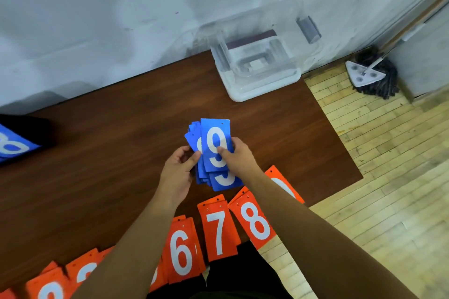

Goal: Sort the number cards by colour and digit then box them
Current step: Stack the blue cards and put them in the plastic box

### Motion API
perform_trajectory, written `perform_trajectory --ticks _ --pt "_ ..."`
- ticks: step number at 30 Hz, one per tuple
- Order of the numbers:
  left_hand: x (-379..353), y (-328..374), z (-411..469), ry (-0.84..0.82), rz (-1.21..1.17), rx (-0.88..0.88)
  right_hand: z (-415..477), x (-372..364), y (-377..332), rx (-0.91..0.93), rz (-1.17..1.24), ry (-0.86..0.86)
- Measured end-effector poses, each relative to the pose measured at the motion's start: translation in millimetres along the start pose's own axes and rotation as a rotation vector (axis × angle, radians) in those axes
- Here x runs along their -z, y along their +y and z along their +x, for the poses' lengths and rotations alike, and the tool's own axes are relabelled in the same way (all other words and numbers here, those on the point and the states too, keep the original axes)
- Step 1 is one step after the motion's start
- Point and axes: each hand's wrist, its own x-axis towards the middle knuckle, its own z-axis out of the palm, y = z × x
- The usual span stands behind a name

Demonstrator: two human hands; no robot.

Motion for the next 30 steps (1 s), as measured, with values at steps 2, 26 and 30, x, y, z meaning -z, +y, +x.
perform_trajectory --ticks 2,26,30 --pt "12.3 3.6 -3.4 -0.026 0.006 0.002 -5.8 -15.0 -2.0 -0.051 0.039 -0.093" --pt "143.0 65.3 -22.4 0.126 0.698 -0.366 -9.3 -89.1 -33.1 0.456 -0.497 -0.200" --pt "145.5 58.3 -14.4 0.118 0.625 -0.357 -7.1 -109.1 -18.8 0.610 -0.523 -0.015"
